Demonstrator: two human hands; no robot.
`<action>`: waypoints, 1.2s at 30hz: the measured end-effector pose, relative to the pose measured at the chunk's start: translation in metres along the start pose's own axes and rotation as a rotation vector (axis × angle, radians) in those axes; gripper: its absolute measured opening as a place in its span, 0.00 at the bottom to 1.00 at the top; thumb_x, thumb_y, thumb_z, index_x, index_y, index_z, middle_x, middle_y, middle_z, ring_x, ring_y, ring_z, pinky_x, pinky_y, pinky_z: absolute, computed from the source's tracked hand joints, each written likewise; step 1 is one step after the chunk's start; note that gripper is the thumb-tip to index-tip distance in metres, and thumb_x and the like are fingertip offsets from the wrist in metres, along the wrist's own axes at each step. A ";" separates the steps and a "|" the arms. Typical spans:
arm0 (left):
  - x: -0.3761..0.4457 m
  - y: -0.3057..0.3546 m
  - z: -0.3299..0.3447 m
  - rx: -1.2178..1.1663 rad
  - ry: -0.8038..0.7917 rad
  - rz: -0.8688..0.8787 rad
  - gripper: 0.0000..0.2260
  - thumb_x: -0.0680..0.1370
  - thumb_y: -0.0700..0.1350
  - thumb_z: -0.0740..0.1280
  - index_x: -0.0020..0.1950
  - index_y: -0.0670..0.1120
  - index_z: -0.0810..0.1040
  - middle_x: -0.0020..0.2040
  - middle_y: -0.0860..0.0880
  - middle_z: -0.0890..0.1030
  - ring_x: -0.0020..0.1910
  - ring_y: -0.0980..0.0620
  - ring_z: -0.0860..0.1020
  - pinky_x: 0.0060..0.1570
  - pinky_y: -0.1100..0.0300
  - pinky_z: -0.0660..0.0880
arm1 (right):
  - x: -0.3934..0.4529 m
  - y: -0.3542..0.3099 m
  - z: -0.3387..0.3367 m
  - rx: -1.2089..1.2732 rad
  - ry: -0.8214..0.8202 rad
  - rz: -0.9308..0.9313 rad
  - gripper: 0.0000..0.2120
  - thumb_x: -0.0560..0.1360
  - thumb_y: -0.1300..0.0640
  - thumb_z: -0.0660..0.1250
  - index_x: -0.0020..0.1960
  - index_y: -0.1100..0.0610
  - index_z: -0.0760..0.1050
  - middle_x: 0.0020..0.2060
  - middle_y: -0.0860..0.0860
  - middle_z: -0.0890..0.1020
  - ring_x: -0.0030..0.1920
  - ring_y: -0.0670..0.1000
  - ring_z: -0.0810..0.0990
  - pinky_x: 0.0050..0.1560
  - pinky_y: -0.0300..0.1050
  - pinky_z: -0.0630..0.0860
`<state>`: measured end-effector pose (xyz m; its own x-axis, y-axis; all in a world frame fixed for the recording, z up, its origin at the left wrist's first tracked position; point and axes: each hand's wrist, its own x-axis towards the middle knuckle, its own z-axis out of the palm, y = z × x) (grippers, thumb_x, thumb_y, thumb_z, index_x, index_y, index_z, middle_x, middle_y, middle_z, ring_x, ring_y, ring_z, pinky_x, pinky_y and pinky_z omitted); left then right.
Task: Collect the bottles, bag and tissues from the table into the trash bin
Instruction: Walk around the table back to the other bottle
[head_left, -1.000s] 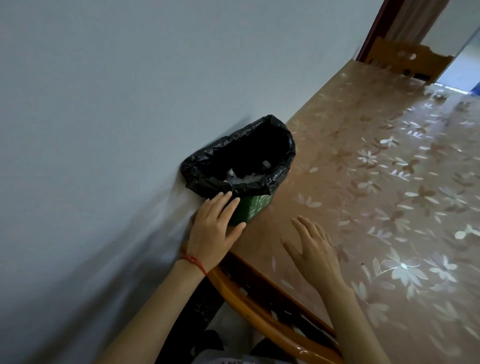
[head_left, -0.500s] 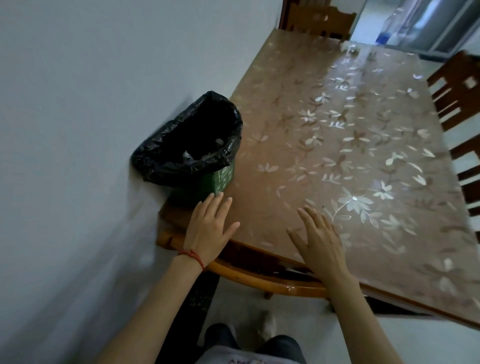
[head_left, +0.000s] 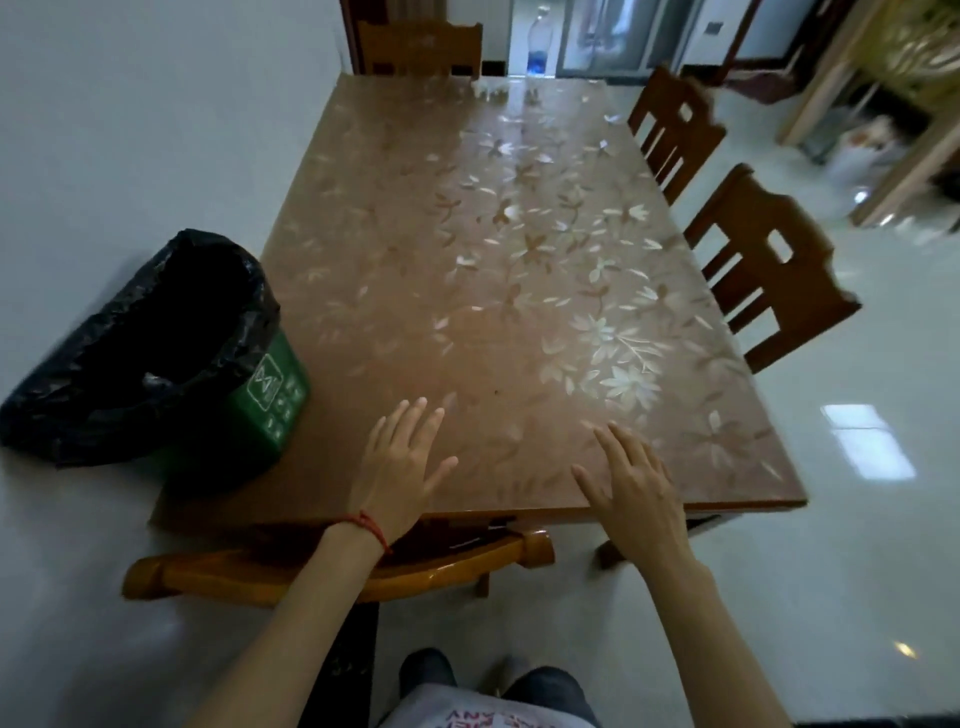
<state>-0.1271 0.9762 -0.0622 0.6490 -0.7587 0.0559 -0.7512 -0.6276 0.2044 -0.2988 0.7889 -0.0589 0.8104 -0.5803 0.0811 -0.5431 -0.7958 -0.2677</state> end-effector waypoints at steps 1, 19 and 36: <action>0.006 0.011 0.002 -0.005 -0.006 0.027 0.25 0.76 0.55 0.61 0.68 0.42 0.69 0.67 0.40 0.72 0.67 0.40 0.69 0.65 0.45 0.64 | -0.004 0.011 -0.003 -0.006 0.015 0.027 0.30 0.74 0.40 0.51 0.64 0.60 0.71 0.61 0.59 0.77 0.62 0.58 0.75 0.59 0.55 0.73; 0.085 0.193 0.057 0.059 -0.229 0.750 0.29 0.78 0.60 0.45 0.64 0.42 0.72 0.63 0.41 0.76 0.63 0.42 0.74 0.59 0.44 0.74 | -0.139 0.120 -0.030 -0.047 0.242 0.765 0.27 0.73 0.43 0.54 0.59 0.62 0.74 0.56 0.60 0.79 0.57 0.60 0.78 0.54 0.56 0.75; 0.057 0.343 0.100 -0.006 -0.379 1.276 0.30 0.78 0.61 0.46 0.60 0.41 0.75 0.59 0.38 0.79 0.58 0.38 0.77 0.53 0.42 0.75 | -0.262 0.126 -0.024 -0.060 0.345 1.334 0.28 0.72 0.42 0.55 0.59 0.62 0.74 0.56 0.60 0.80 0.57 0.60 0.78 0.53 0.57 0.75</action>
<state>-0.3604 0.7003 -0.0865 -0.5791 -0.8127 -0.0637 -0.8030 0.5552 0.2168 -0.5847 0.8367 -0.0910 -0.4166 -0.9085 0.0321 -0.8740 0.3905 -0.2892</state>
